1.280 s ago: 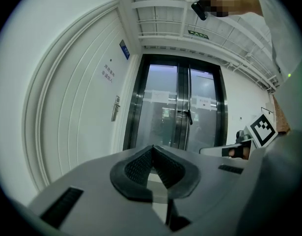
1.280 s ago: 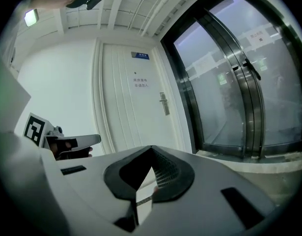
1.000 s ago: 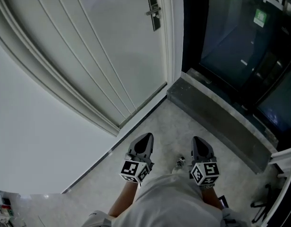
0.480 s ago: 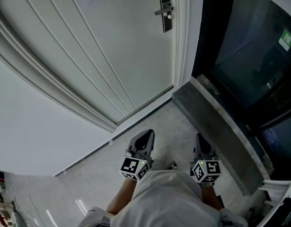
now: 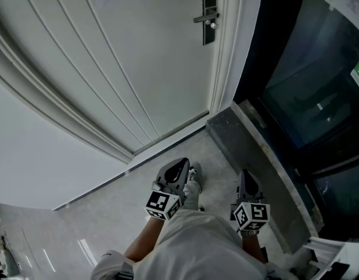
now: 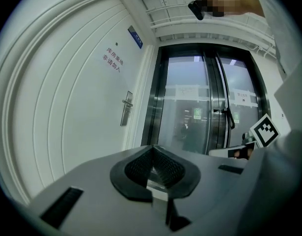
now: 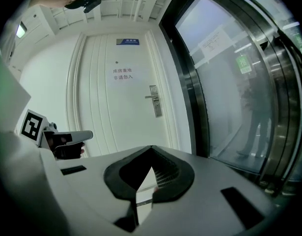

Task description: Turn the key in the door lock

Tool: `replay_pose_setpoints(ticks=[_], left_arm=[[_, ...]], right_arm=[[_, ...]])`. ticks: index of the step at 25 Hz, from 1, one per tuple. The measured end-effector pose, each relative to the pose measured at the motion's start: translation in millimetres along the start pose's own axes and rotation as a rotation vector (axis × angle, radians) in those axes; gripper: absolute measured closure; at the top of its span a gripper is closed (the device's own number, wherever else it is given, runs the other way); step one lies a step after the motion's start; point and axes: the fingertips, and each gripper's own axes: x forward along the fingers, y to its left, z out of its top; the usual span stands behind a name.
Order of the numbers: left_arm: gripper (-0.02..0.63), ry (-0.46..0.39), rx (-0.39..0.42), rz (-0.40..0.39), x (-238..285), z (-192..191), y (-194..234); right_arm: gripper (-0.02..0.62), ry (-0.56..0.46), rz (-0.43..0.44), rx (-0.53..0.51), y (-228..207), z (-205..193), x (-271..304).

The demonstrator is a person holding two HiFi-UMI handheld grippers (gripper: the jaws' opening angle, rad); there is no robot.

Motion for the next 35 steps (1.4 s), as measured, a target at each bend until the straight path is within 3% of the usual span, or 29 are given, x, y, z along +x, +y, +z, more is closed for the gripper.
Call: replay_pose_setpoints(ticks=[8,22,31,35], left_arm=[[0.597,-0.024,-0.028,-0.028,83,3,22],[0.597,-0.100,-0.020,-0.100,263,60,95],[0.597,-0.104,-0.024,-0.042,305,79,137],[0.597,-0.090,-0.046,0.045,312,76,159]], right_arm=[[0.595,0.034,-0.030,-0.001,-42,3,55],[0.595,-0.010,-0.012,-0.062,-87,94,219],[0.595,-0.016,0.029,-0.117,-85,112,280],[0.595,0.026,0.086,-0.162,-74,104,301]])
